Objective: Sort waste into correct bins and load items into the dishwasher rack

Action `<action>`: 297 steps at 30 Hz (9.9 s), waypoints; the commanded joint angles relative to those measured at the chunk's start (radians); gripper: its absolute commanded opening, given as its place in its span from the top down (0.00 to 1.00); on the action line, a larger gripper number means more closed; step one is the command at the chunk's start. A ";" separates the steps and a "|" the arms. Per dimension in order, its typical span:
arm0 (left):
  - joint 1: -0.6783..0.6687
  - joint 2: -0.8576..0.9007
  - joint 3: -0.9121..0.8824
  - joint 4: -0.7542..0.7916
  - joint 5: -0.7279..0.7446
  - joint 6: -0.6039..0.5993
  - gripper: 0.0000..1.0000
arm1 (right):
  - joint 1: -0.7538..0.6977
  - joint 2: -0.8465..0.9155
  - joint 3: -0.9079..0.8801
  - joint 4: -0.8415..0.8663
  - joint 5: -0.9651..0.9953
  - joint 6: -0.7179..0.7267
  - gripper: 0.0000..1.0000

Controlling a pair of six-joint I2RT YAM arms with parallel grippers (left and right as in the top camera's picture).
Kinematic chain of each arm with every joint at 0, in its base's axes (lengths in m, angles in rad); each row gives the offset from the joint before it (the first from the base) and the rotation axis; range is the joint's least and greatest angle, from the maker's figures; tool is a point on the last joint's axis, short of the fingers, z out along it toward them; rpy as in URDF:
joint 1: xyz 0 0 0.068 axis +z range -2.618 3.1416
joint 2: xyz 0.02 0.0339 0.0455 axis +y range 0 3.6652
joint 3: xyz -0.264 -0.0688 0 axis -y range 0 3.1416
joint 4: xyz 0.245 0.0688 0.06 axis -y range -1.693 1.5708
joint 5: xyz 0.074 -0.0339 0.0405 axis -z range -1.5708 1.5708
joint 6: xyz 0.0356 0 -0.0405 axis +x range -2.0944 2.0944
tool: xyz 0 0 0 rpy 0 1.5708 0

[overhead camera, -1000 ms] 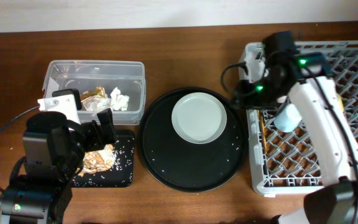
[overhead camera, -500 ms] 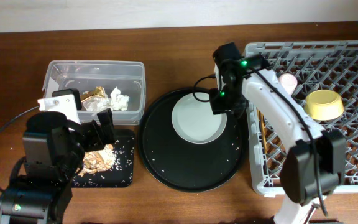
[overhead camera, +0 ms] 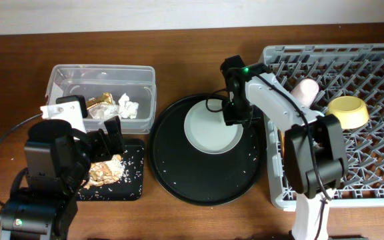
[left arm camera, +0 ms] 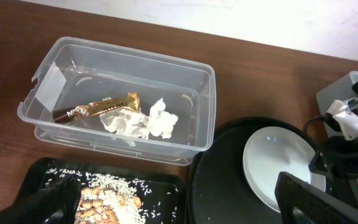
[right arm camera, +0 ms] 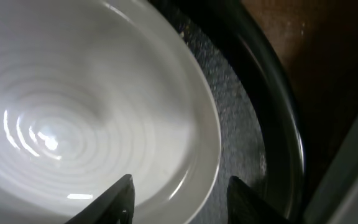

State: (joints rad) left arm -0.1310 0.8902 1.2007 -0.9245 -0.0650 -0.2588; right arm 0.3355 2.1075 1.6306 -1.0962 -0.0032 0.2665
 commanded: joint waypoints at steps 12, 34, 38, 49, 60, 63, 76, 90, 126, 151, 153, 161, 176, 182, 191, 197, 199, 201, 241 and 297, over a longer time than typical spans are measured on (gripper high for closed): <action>0.005 -0.003 0.012 0.002 -0.014 -0.010 0.01 | 0.004 0.033 -0.128 0.138 0.042 0.012 0.53; 0.005 -0.003 0.012 0.002 -0.014 -0.010 0.01 | 0.004 -0.147 0.232 -0.186 0.074 -0.077 0.96; 0.005 -0.003 0.012 0.002 -0.014 -0.010 0.01 | 0.004 -0.279 0.251 -0.259 0.302 -0.079 0.96; 0.005 -0.003 0.012 0.002 -0.014 -0.010 0.01 | -0.038 -0.396 0.250 -0.486 0.920 -0.078 0.96; 0.005 -0.003 0.012 0.002 -0.014 -0.010 0.01 | -0.200 -0.396 0.240 -0.454 0.886 -0.078 0.96; 0.005 -0.003 0.012 0.002 -0.014 -0.010 0.01 | -0.198 -0.395 0.226 -0.433 0.863 -0.078 0.96; 0.005 -0.003 0.012 0.002 -0.014 -0.010 0.01 | -0.183 -0.337 0.154 -0.421 0.765 -0.078 0.96; 0.005 -0.003 0.012 0.002 -0.014 -0.010 0.01 | -0.117 -0.336 0.134 -0.388 0.622 -0.075 0.94; 0.005 -0.003 0.012 0.002 -0.014 -0.010 0.01 | -0.121 -0.426 0.399 -0.378 -0.058 -0.079 0.02; 0.005 -0.003 0.012 0.002 -0.014 -0.010 0.01 | -0.170 -0.417 -0.011 -0.143 0.160 0.031 0.96; 0.005 -0.003 0.012 0.002 -0.014 -0.010 0.01 | -0.199 -0.417 -0.011 -0.144 0.169 0.031 0.96; 0.005 -0.003 0.012 0.002 -0.014 -0.010 0.01 | -0.271 -0.420 0.012 -0.174 0.141 0.026 0.96; 0.005 -0.003 0.012 0.002 -0.014 -0.010 0.01 | -0.270 -0.424 0.271 -0.337 -0.137 -0.025 0.02; 0.005 -0.003 0.012 0.002 -0.014 -0.010 0.01 | -0.270 -0.423 0.271 -0.337 -0.173 -0.025 0.02; 0.005 -0.003 0.012 0.002 -0.014 -0.010 0.01 | -0.270 -0.422 0.271 -0.337 -0.173 -0.025 0.02; 0.005 -0.003 0.012 0.002 -0.014 -0.010 0.01 | -0.270 -0.422 0.271 -0.337 -0.173 -0.025 0.02; 0.005 -0.003 0.012 0.002 -0.014 -0.010 0.01 | -0.270 -0.422 0.271 -0.337 -0.173 -0.025 0.02; 0.005 -0.003 0.012 0.002 -0.014 -0.010 0.01 | -0.270 -0.422 0.271 -0.337 -0.173 -0.025 0.02; 0.005 -0.003 0.012 0.002 -0.014 -0.010 0.01 | -0.271 -1.689 -0.105 -0.167 -0.092 -0.025 0.02; 0.005 -0.003 0.012 0.002 -0.014 -0.010 0.01 | -0.262 -2.103 -1.625 1.024 -0.068 -0.262 0.02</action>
State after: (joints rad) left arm -0.1310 0.8909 1.2026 -0.9245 -0.0654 -0.2588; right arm 0.0669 0.0139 0.0113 -0.0704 -0.0570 0.0296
